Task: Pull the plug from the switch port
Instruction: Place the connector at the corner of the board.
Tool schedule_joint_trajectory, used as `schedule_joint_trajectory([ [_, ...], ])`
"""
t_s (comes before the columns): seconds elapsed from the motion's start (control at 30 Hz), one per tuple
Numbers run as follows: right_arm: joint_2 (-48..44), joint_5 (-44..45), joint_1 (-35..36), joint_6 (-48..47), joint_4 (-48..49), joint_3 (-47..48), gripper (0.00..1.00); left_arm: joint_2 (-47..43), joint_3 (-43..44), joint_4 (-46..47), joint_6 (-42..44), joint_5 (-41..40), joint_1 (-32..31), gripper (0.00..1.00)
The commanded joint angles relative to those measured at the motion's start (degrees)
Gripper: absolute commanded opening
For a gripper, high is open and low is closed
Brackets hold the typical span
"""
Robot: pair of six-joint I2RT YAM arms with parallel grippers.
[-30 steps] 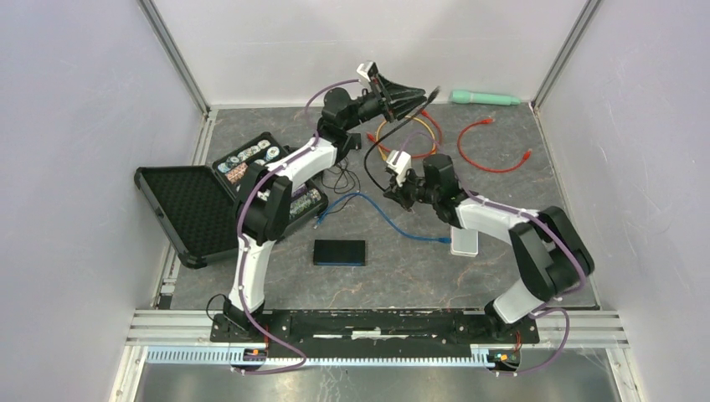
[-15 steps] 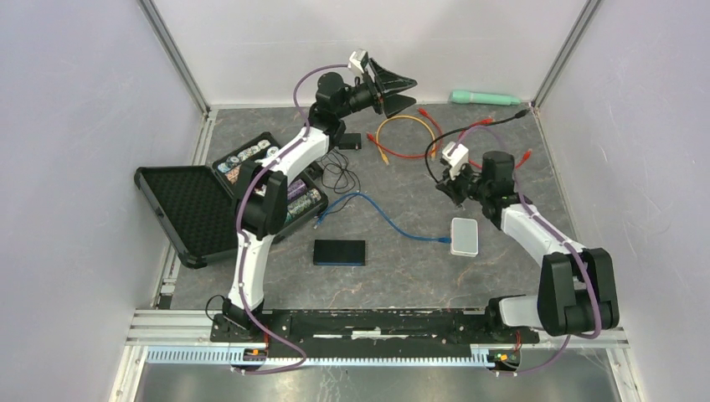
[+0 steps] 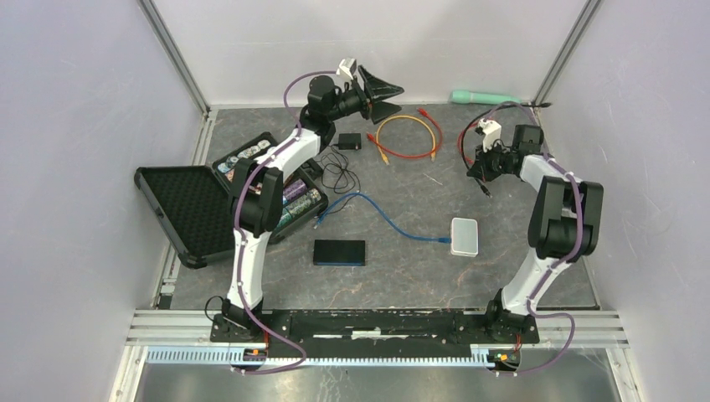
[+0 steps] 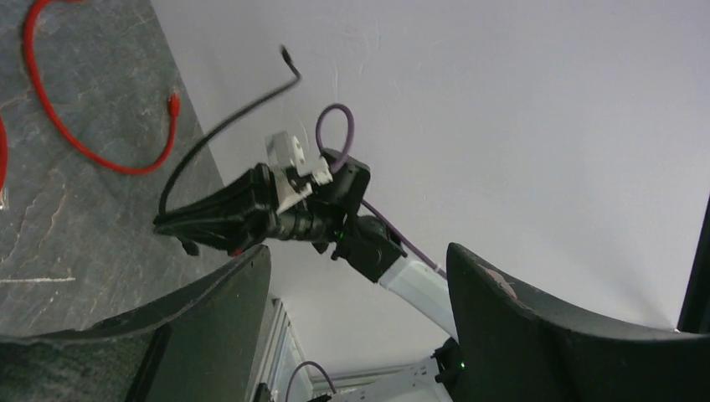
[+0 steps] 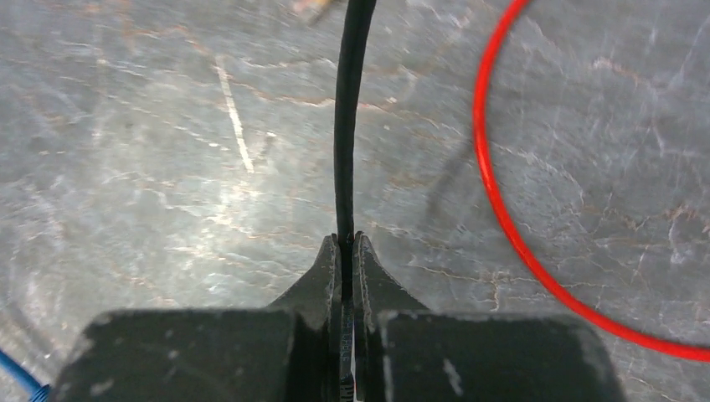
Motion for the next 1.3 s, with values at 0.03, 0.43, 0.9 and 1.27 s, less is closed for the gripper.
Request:
schedule_joint_trajectory([
  [0.03, 7.6, 2.7, -0.6, 5.3, -2.1, 7.4, 0.04, -3.4, -0.6, -6.8, 8.5, 3.8, -0.3, 0.83],
  [0.43, 20.3, 6.7, -1.9, 11.8, -7.7, 20.7, 0.2, -7.0, -7.0, -9.3, 13.2, 5.8, -0.3, 0.85],
  [0.9, 4.4, 4.9, -2.3, 8.5, -2.1, 9.3, 0.61, -12.8, -8.5, -26.5, 37.3, 3.5, -0.6, 1.0],
  [1.27, -21.2, 0.8, -2.4, -8.6, -4.4, -12.0, 0.84, -19.7, -15.2, -43.5, 66.9, -4.8, -8.0, 1.0],
])
